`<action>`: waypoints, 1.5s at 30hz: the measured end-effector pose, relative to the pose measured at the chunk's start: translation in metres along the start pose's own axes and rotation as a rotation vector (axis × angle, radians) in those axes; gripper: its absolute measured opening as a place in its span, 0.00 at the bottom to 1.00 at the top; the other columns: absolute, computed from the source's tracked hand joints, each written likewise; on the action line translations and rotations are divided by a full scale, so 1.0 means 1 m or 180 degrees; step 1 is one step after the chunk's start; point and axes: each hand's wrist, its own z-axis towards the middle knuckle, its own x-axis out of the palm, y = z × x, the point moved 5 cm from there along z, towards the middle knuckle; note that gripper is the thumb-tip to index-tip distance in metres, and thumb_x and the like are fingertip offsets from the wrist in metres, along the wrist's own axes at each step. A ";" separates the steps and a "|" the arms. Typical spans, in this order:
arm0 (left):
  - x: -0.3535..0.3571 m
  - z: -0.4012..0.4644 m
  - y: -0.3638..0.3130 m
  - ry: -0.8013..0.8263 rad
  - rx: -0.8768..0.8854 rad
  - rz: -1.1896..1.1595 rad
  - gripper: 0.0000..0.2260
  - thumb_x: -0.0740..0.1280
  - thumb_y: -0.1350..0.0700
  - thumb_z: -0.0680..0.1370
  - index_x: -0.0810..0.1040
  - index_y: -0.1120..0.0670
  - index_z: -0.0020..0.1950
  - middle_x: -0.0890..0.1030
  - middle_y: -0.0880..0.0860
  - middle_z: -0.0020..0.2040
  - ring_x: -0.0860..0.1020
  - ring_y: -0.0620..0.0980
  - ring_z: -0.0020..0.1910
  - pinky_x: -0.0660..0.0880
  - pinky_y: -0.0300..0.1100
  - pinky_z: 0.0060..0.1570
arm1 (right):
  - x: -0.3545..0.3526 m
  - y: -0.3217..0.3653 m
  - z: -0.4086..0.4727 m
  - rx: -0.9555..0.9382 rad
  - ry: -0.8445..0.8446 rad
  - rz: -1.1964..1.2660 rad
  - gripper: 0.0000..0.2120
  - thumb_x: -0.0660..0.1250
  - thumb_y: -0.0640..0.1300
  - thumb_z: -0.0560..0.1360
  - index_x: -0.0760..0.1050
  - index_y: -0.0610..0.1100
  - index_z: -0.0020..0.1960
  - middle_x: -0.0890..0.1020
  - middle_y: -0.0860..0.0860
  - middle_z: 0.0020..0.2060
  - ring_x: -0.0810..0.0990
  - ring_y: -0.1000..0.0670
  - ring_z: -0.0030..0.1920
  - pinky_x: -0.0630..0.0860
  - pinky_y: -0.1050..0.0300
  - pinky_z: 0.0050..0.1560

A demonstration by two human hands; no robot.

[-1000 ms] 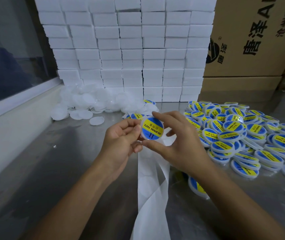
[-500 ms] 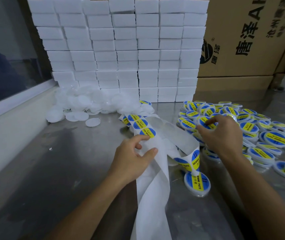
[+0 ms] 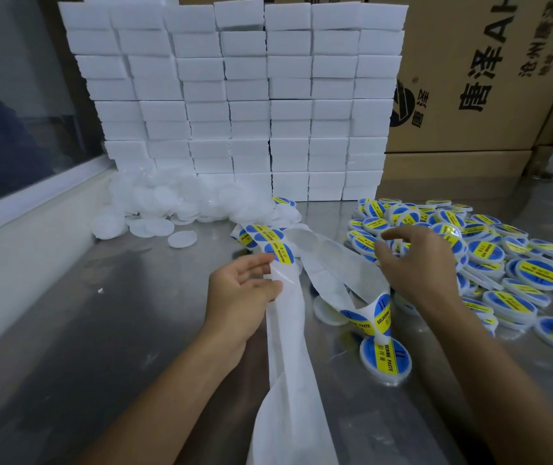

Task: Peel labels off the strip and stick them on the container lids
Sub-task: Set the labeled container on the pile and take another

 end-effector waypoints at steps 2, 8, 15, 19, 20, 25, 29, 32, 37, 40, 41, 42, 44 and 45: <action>-0.001 0.001 -0.001 0.0008 0.0022 -0.0041 0.19 0.70 0.73 0.70 0.82 0.50 0.50 0.84 0.57 0.52 0.82 0.49 0.47 0.80 0.41 0.46 | -0.003 0.023 -0.007 -0.0489 -0.0052 0.0523 0.08 0.71 0.44 0.74 0.83 0.44 0.51 0.85 0.49 0.49 0.82 0.48 0.49 0.76 0.53 0.50; 0.004 0.000 -0.008 0.0208 0.0177 -0.0093 0.21 0.70 0.74 0.69 0.80 0.52 0.55 0.83 0.58 0.52 0.80 0.51 0.42 0.80 0.44 0.45 | 0.008 0.075 -0.038 -0.1707 0.0535 0.0826 0.04 0.73 0.42 0.74 0.84 0.44 0.48 0.84 0.52 0.41 0.80 0.53 0.43 0.76 0.56 0.46; 0.006 -0.002 -0.008 0.0274 0.0141 -0.0056 0.17 0.70 0.72 0.71 0.82 0.49 0.48 0.86 0.44 0.42 0.81 0.41 0.39 0.78 0.36 0.41 | 0.018 0.082 -0.048 -0.2038 0.0549 0.0865 0.03 0.73 0.42 0.74 0.85 0.44 0.47 0.84 0.50 0.40 0.81 0.48 0.42 0.77 0.48 0.44; 0.008 -0.002 -0.008 0.0279 0.0153 -0.0111 0.12 0.73 0.67 0.72 0.83 0.51 0.46 0.86 0.50 0.44 0.83 0.45 0.43 0.80 0.37 0.46 | 0.020 0.085 -0.052 -0.2098 0.0564 0.0902 0.04 0.73 0.42 0.74 0.85 0.43 0.47 0.83 0.49 0.39 0.81 0.47 0.41 0.77 0.47 0.40; 0.008 -0.002 -0.009 0.0274 0.0196 -0.0102 0.11 0.73 0.67 0.72 0.83 0.51 0.45 0.86 0.50 0.43 0.83 0.44 0.42 0.80 0.35 0.46 | 0.020 0.085 -0.052 -0.2099 0.0543 0.0893 0.04 0.73 0.42 0.74 0.85 0.43 0.47 0.83 0.49 0.40 0.80 0.47 0.41 0.77 0.47 0.40; 0.006 0.000 -0.009 0.0225 0.0299 0.0021 0.12 0.73 0.67 0.72 0.82 0.49 0.43 0.86 0.46 0.40 0.83 0.41 0.41 0.78 0.31 0.43 | 0.017 0.087 -0.053 -0.2063 0.0481 0.0840 0.03 0.72 0.41 0.74 0.84 0.43 0.45 0.83 0.49 0.38 0.80 0.47 0.41 0.76 0.47 0.40; 0.007 0.000 -0.010 0.0265 0.0348 0.0087 0.13 0.73 0.68 0.72 0.82 0.49 0.43 0.86 0.44 0.40 0.83 0.40 0.40 0.77 0.30 0.42 | 0.016 0.087 -0.054 -0.2029 0.0491 0.0796 0.03 0.72 0.41 0.74 0.84 0.43 0.45 0.83 0.50 0.38 0.79 0.48 0.41 0.76 0.47 0.41; 0.007 0.000 -0.010 0.0297 0.0355 0.0086 0.13 0.73 0.69 0.72 0.82 0.50 0.43 0.86 0.43 0.40 0.83 0.40 0.40 0.76 0.29 0.41 | 0.015 0.088 -0.054 -0.2031 0.0475 0.0805 0.03 0.71 0.40 0.74 0.83 0.41 0.44 0.82 0.49 0.38 0.79 0.48 0.41 0.76 0.47 0.41; 0.007 0.000 -0.009 0.0337 0.0338 0.0082 0.13 0.73 0.69 0.72 0.83 0.50 0.44 0.86 0.46 0.42 0.83 0.41 0.41 0.77 0.31 0.41 | 0.016 0.085 -0.053 -0.1879 0.0445 0.0829 0.02 0.71 0.40 0.74 0.82 0.42 0.44 0.81 0.51 0.37 0.78 0.50 0.40 0.76 0.49 0.40; 0.006 0.001 -0.007 0.0324 0.0282 0.0077 0.14 0.72 0.70 0.71 0.83 0.50 0.44 0.86 0.47 0.43 0.83 0.41 0.41 0.78 0.32 0.42 | 0.015 0.080 -0.049 -0.1673 0.0361 0.0886 0.02 0.71 0.40 0.73 0.81 0.42 0.43 0.81 0.52 0.37 0.78 0.52 0.39 0.77 0.50 0.41; 0.005 0.001 -0.007 0.0321 0.0275 0.0083 0.14 0.72 0.70 0.71 0.83 0.49 0.44 0.86 0.47 0.42 0.83 0.41 0.41 0.78 0.32 0.42 | 0.015 0.077 -0.046 -0.1559 0.0336 0.0924 0.02 0.70 0.40 0.74 0.81 0.42 0.43 0.82 0.52 0.37 0.78 0.53 0.39 0.77 0.49 0.42; 0.005 0.002 -0.007 0.0322 0.0268 0.0088 0.15 0.72 0.70 0.71 0.83 0.49 0.43 0.86 0.46 0.42 0.83 0.41 0.40 0.78 0.32 0.40 | 0.015 0.074 -0.044 -0.1414 0.0302 0.0963 0.03 0.70 0.41 0.74 0.81 0.42 0.43 0.82 0.53 0.36 0.79 0.53 0.39 0.77 0.50 0.42; 0.005 0.002 -0.007 0.0341 0.0267 0.0070 0.16 0.72 0.70 0.71 0.84 0.48 0.42 0.86 0.45 0.41 0.83 0.41 0.38 0.77 0.31 0.37 | 0.014 0.066 -0.039 -0.1023 0.0221 0.1070 0.03 0.69 0.42 0.73 0.80 0.43 0.41 0.81 0.55 0.34 0.78 0.54 0.37 0.78 0.51 0.41; 0.005 0.002 -0.007 0.0353 0.0263 0.0046 0.16 0.71 0.71 0.71 0.84 0.49 0.42 0.86 0.46 0.41 0.83 0.41 0.38 0.77 0.31 0.36 | 0.014 0.062 -0.036 -0.0793 0.0194 0.1169 0.04 0.69 0.42 0.73 0.80 0.44 0.41 0.81 0.55 0.33 0.78 0.55 0.35 0.78 0.52 0.40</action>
